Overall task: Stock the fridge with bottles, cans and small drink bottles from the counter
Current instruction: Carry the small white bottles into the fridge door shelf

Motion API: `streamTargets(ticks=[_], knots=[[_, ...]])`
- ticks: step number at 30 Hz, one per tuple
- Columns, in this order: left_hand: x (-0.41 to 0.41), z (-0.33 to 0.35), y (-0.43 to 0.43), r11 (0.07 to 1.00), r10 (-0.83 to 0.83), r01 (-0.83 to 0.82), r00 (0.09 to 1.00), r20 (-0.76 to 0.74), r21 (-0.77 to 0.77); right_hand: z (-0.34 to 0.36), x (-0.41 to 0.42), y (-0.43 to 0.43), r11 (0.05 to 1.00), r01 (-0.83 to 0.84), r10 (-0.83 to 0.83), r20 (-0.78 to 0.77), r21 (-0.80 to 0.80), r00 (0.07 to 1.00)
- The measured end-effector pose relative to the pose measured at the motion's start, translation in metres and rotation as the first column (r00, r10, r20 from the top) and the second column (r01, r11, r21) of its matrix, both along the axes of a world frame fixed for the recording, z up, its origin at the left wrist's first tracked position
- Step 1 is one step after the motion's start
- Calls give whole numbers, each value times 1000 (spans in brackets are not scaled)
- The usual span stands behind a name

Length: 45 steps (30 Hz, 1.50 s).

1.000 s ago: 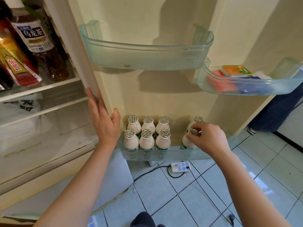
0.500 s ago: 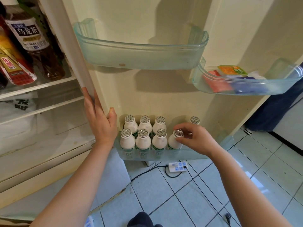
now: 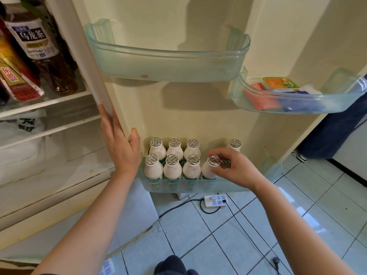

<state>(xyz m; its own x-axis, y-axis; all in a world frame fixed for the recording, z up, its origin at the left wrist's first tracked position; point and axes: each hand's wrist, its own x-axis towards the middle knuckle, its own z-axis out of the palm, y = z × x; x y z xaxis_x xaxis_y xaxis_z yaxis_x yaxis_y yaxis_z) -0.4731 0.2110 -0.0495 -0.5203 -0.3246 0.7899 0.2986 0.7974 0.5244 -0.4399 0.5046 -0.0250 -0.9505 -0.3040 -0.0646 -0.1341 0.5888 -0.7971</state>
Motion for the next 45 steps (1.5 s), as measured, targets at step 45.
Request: streamTargets(ticks=[45], knots=[[7, 8, 2, 1000, 7, -6, 996, 88, -11, -2, -41, -12, 981, 192, -190, 90, -12, 978]])
